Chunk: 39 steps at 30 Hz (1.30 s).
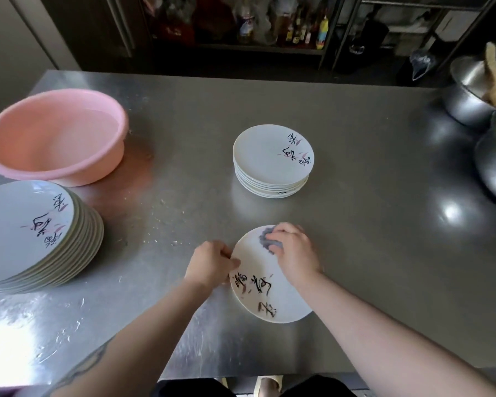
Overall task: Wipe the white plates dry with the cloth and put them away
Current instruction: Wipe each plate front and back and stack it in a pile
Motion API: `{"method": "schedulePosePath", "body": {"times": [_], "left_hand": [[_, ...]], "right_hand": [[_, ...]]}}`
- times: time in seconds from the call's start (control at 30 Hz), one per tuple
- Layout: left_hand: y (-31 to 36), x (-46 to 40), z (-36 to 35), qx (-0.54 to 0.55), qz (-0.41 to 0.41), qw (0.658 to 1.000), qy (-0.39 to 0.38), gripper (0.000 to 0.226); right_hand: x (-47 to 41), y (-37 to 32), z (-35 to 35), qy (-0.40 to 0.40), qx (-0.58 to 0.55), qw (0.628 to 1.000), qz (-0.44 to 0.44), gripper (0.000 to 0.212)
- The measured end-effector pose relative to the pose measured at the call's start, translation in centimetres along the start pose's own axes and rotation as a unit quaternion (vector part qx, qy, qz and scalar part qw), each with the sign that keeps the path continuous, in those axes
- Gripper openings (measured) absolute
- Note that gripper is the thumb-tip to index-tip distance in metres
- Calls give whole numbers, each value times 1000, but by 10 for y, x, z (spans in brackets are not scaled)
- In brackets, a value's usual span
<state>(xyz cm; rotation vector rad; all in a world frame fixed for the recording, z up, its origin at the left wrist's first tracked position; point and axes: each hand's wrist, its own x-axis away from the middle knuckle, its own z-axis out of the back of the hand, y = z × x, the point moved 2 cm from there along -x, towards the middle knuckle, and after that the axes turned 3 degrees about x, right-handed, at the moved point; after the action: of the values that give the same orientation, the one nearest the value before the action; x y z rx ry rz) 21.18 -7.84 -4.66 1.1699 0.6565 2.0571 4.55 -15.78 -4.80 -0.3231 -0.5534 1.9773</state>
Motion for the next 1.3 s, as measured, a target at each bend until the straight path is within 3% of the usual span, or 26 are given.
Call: {"method": "schedulePosePath", "body": {"times": [0.13,0.27,0.37,0.5,0.57,0.7,0.77,0.9,1.0,1.07,1.2,1.3], "left_hand": [[-11,17,-9,-39,26,993,-106,6],[13,2,-2,-53,-43,998,16,9],[19,1,-4,-63,-37,997,16,10],[-4,24,-17,1,38,994,-103,13],[-9,29,-21,-25,42,987,-150,15],[11,10,-10,-37,-25,999,-18,13],[22,3,-7,-42,-43,998,-1,17],[13,5,-6,-40,11,998,-44,15],[-5,20,-10,-48,58,988,-132,15],[-8,25,-14,-92,57,978,-176,15],[11,5,-7,-116,-14,992,-40,22],[15,-5,-5,-78,-22,996,-24,24]], "right_hand": [[8,0,0,-12,22,1000,16,24],[14,-13,-9,-39,4,997,65,27],[10,-10,-8,-56,12,997,58,26],[4,13,8,-13,52,998,-39,23],[6,15,10,-19,56,998,-35,25],[14,-7,-1,-44,10,998,50,25],[16,-15,-7,-61,3,995,78,26],[11,-3,0,-39,13,999,36,24],[8,14,11,-4,56,998,-36,24],[12,14,9,1,69,997,-25,24],[19,-13,-6,-30,13,997,63,21],[15,-19,-8,-44,0,996,73,20]]}}
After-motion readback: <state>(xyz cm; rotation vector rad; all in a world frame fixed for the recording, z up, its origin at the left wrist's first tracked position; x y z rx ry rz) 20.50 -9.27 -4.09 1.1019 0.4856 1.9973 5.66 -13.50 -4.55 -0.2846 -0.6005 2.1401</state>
